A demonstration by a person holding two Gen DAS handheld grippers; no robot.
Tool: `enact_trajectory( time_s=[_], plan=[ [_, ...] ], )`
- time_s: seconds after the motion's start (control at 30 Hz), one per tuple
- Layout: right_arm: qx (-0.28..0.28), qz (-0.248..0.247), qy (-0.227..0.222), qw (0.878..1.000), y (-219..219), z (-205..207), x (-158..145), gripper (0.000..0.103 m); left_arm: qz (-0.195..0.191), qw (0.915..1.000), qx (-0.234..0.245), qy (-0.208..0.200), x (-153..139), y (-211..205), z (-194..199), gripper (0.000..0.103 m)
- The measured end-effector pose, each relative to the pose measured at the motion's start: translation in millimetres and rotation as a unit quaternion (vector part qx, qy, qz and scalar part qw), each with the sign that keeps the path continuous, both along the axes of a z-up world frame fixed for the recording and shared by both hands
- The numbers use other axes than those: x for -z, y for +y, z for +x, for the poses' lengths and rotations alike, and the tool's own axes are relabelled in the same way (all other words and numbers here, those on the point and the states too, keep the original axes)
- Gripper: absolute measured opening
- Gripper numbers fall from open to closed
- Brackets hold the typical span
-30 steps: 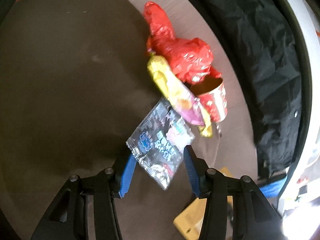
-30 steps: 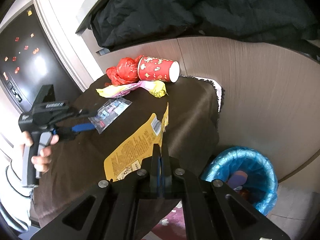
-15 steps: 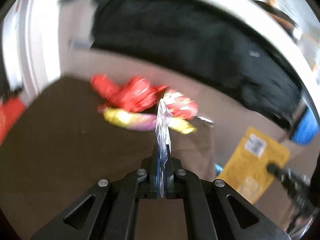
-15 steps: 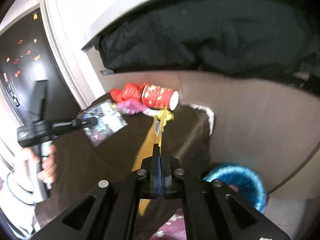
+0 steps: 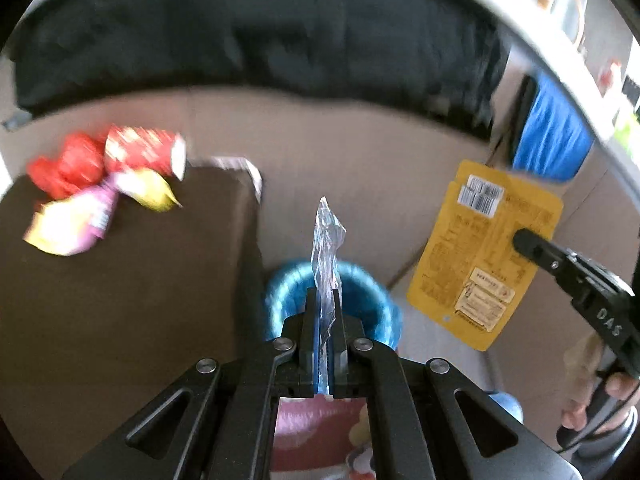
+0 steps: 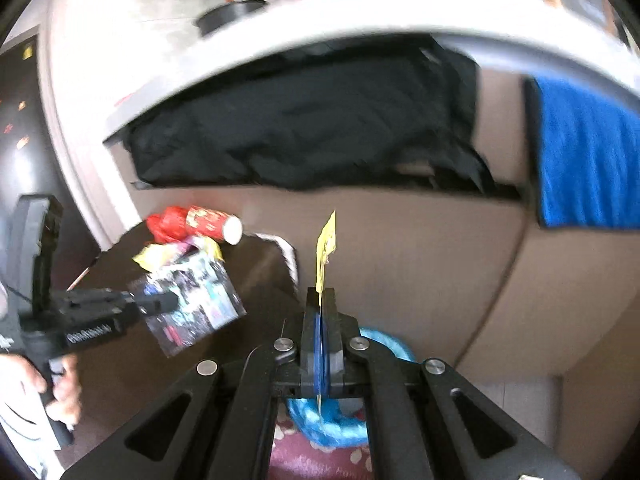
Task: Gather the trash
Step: 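Carry the yellow card and clear packet over the blue bin and release both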
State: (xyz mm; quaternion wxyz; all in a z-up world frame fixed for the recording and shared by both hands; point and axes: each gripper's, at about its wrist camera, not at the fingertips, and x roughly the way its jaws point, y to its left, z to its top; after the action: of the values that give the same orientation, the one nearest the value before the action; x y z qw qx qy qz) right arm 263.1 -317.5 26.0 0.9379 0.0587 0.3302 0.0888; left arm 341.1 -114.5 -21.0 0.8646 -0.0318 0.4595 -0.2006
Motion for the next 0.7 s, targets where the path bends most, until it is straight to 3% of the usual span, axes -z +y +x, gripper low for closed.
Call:
enact_trajectory(
  time_s=[0.17,0.5,0.53,0.6,0.63,0.7],
  plan=[
    [0.024,0.032,0.069,0.997,-27,25,68,0.002,0.021,0.9975,0.018,0.065,62,-31,27,0.002],
    [0.035,0.057,0.155,0.986,-43,71,165,0.002,0.034,0.9900,0.032,0.133,122,-49,74,0.005],
    [0.035,0.057,0.161,0.985,-42,76,172,0.004,0.035,0.9886,0.034,0.142,126,-49,77,0.007],
    [0.032,0.061,0.178,0.982,-42,83,182,0.005,0.029,0.9869,0.036,0.154,133,-50,81,0.023],
    [0.032,0.064,0.186,0.980,-41,86,186,0.006,0.027,0.9869,0.035,0.155,134,-52,82,0.036],
    [0.035,0.068,0.196,0.978,-42,90,192,0.012,0.017,0.9868,0.037,0.157,137,-53,82,0.042]
  ],
)
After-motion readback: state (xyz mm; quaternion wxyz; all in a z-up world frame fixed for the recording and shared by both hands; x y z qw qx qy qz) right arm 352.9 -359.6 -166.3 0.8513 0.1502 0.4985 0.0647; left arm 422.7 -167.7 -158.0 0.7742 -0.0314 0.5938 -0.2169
